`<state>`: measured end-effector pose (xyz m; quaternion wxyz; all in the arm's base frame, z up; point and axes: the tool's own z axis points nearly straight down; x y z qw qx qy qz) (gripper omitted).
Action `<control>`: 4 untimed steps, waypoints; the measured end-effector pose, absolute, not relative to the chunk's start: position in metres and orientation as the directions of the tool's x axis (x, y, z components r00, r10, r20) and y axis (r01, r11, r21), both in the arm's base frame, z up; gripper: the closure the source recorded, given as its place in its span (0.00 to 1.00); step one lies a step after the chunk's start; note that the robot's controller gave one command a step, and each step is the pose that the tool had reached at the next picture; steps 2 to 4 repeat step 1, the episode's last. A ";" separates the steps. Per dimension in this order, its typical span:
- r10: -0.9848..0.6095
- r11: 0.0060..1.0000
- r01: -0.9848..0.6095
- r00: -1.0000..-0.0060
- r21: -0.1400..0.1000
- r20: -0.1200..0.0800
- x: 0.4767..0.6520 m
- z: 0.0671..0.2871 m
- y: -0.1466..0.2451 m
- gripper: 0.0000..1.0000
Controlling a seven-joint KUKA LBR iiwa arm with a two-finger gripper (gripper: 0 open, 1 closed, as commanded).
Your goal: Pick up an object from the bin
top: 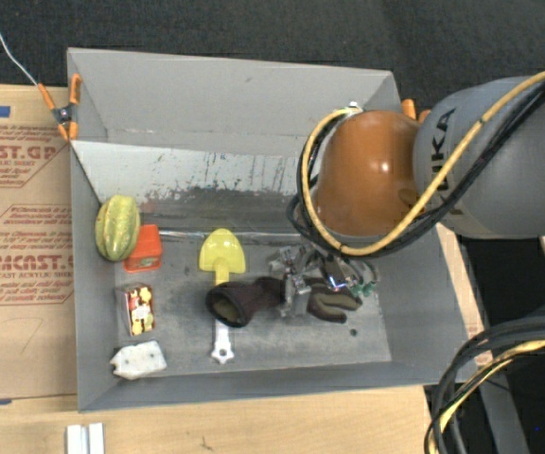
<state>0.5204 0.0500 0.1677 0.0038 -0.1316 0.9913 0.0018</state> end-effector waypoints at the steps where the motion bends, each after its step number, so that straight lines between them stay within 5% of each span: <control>1: -0.257 0.966 -0.257 -0.966 0.003 0.005 0.503 0.243 0.065 1.00; 4: -0.257 0.966 -0.257 -0.966 0.003 0.005 0.503 0.243 0.065 1.00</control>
Offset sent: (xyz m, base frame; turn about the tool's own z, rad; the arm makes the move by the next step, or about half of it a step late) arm -0.0141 -0.0002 0.1124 -0.0045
